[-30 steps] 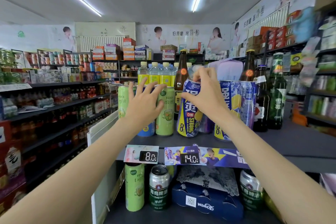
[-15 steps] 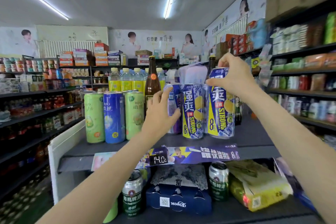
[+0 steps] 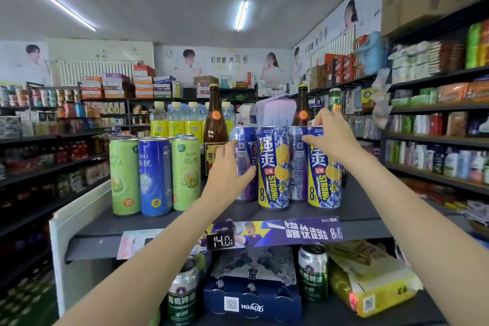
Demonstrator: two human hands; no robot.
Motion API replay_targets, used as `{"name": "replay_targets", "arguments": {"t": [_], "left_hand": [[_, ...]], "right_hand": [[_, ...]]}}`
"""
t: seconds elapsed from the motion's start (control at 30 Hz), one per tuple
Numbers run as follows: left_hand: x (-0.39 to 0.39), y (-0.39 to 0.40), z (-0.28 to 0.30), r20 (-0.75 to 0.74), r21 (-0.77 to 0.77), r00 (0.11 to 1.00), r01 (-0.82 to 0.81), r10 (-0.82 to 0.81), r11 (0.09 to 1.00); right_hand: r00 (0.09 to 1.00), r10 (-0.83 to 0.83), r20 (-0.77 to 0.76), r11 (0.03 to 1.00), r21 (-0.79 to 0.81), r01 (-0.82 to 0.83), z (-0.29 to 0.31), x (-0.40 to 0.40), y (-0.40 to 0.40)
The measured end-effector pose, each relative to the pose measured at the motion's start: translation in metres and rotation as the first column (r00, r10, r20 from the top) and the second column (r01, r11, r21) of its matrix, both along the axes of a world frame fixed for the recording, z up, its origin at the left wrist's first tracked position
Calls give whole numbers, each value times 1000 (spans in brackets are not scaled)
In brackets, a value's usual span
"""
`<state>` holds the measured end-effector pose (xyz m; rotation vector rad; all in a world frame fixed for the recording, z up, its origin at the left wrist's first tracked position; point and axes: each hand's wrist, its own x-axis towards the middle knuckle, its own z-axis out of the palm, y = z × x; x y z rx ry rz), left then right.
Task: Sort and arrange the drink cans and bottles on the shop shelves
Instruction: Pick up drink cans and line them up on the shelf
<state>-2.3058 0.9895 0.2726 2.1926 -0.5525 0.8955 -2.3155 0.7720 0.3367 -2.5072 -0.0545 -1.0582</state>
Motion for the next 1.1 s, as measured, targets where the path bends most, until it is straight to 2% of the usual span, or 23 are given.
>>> {"name": "replay_targets", "arguments": {"t": [0.07, 0.17, 0.23, 0.3, 0.43, 0.5, 0.6, 0.67, 0.77, 0.83, 0.9, 1.0, 1.1], "left_hand": [[-4, 9, 10, 111, 1, 994, -8, 8, 1000], [-6, 27, 37, 215, -11, 976, -38, 40, 999], [-2, 41, 61, 246, 1, 966, -77, 75, 997], [4, 56, 83, 214, 57, 971, -125, 110, 991], [35, 80, 119, 98, 198, 973, -225, 209, 954], [53, 90, 131, 73, 248, 963, -271, 261, 930], [76, 98, 142, 14, 296, 964, -258, 265, 920], [90, 100, 145, -37, 314, 959, -257, 282, 914], [107, 101, 146, -96, 334, 937, -287, 336, 898], [114, 100, 146, -135, 332, 930, -284, 343, 900], [117, 98, 144, -169, 317, 931, -260, 324, 912], [119, 95, 142, -213, 271, 934, -226, 287, 936], [118, 88, 143, -266, 146, 944, -160, 194, 976]], "right_hand": [[996, -87, -30, 995, -43, 86, 10, -8, 4], [988, -144, 63, 987, -63, 148, 33, -16, 21], [997, -29, 77, 998, -52, 33, 54, -13, 38], [991, 137, 0, 989, -63, -137, 75, -2, 58], [907, 397, -142, 899, -140, -416, 106, 38, 97], [869, 441, -225, 864, -156, -478, 117, 68, 112], [849, 423, -316, 842, -208, -497, 132, 120, 132], [818, 427, -386, 841, -164, -516, 139, 149, 143], [737, 478, -477, 835, -14, -550, 137, 181, 154], [703, 553, -447, 813, 104, -573, 131, 192, 159], [732, 572, -369, 816, 163, -555, 129, 194, 165], [754, 562, -341, 827, 201, -525, 132, 190, 172], [754, 588, -295, 809, 240, -537, 146, 173, 168]]}}
